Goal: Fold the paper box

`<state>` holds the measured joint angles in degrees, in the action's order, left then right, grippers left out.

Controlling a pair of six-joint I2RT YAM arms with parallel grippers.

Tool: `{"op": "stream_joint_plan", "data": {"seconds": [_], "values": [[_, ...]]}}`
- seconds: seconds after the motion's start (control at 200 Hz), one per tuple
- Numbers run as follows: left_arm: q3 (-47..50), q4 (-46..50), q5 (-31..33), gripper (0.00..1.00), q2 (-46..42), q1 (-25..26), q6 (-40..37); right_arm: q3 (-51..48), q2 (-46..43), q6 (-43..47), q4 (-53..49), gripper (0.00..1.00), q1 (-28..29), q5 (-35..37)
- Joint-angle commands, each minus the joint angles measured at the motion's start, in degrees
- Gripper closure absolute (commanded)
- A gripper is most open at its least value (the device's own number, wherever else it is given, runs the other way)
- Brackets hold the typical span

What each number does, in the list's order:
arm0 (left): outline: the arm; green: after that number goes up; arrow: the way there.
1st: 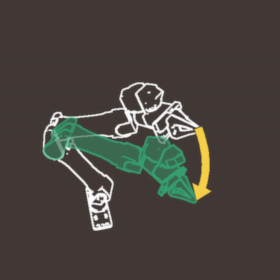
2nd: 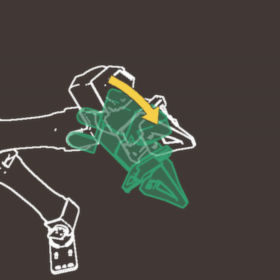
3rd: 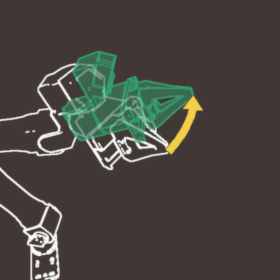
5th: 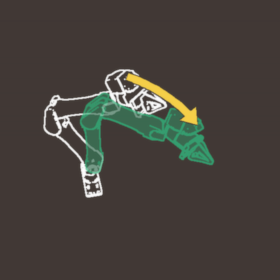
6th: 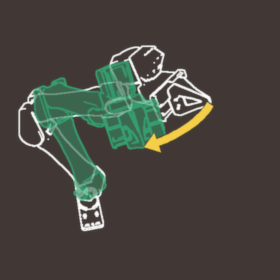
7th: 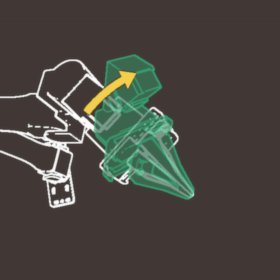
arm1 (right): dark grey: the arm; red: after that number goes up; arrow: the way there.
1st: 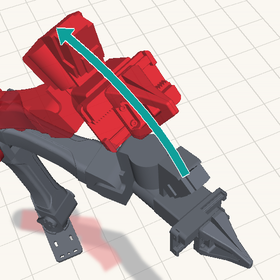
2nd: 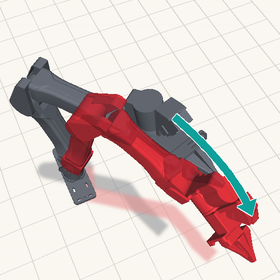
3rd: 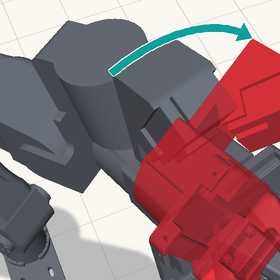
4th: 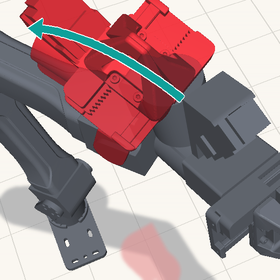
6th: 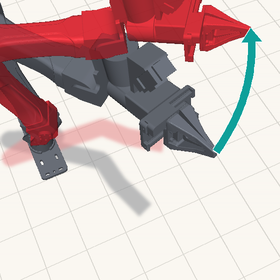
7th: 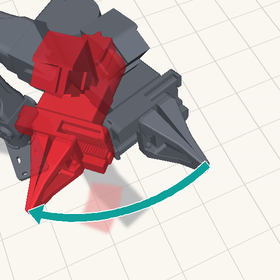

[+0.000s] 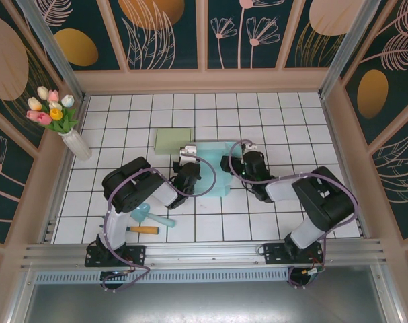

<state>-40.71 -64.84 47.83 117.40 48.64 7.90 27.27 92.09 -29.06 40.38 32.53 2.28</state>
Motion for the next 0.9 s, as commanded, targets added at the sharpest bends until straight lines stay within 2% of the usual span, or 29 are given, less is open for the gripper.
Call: {"op": "stream_joint_plan", "data": {"seconds": [0.0, 0.35, 0.475, 0.731, 0.896], "values": [[-0.5, 3.8, -0.7, 0.90, 1.5, 0.2, -2.2, 0.5, 1.7, -1.3, 4.8, 0.25, -0.3, -1.2], [-0.5, 3.8, -1.0, 0.90, 1.6, 0.1, -2.5, 3.2, 8.9, 2.1, 12.2, 0.27, -0.9, -8.1], [-0.5, 3.8, -1.1, 0.90, 1.6, 0.1, -2.6, 4.0, 10.0, 2.9, 14.0, 0.28, 0.6, -10.3], [-0.6, 4.0, -1.2, 0.90, 1.6, 0.1, -2.5, 7.2, 12.5, 7.0, 14.0, 0.29, 7.2, -6.7], [-1.0, 4.8, -1.2, 0.90, 1.7, 0.1, -2.5, 9.5, 14.5, 6.4, 12.3, 0.29, 8.0, -6.2]]}}
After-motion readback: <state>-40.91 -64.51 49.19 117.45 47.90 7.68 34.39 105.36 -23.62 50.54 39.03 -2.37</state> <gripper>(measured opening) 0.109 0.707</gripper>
